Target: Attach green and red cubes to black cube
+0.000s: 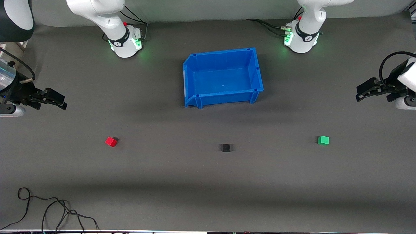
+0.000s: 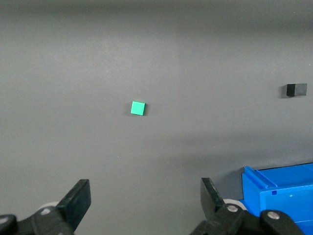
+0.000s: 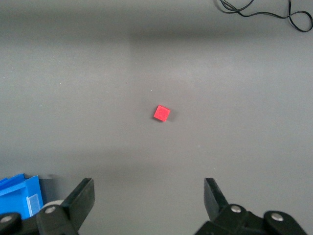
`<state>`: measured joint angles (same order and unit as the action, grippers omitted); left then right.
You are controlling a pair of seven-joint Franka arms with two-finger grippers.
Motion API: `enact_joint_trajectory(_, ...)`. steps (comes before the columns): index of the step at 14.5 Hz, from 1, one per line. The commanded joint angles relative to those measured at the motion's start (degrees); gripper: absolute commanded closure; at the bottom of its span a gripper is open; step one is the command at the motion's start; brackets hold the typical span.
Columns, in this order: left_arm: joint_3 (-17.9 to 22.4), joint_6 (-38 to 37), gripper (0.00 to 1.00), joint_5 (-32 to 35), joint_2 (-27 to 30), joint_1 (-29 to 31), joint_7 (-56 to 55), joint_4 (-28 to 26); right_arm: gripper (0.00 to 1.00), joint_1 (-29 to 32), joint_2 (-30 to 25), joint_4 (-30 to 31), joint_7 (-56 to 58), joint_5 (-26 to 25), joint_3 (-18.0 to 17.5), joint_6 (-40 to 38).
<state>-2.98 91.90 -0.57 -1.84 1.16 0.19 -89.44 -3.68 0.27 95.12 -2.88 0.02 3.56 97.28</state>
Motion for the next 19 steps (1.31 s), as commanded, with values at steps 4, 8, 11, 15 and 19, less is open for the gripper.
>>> enact_joint_trajectory(4,0.3,-0.5,0.0,1.0,0.3,-0.7,0.7,0.7,0.0,-0.1,0.3,-0.7,-0.4,-0.5,-0.2,-0.7)
enact_joint_trajectory(8,0.3,-0.5,0.0,1.0,0.2,-0.6,0.7,0.7,0.0,0.0,0.3,-0.6,-0.4,-0.5,-0.3,-0.7)
enact_joint_trajectory(11,0.3,-0.6,0.0,1.0,0.2,-0.5,0.6,0.7,0.0,0.1,1.0,-0.4,-0.3,-0.8,-0.1,-0.7)
enact_joint_trajectory(15,0.6,-1.3,0.0,0.2,-0.2,0.2,-1.9,0.6,0.0,0.2,5.1,0.3,-0.1,-0.4,0.1,2.6)
enact_joint_trajectory(19,1.1,-1.3,0.0,-1.4,-1.7,3.1,-12.3,0.5,0.0,0.6,9.8,4.3,-0.5,-0.3,0.3,11.4)
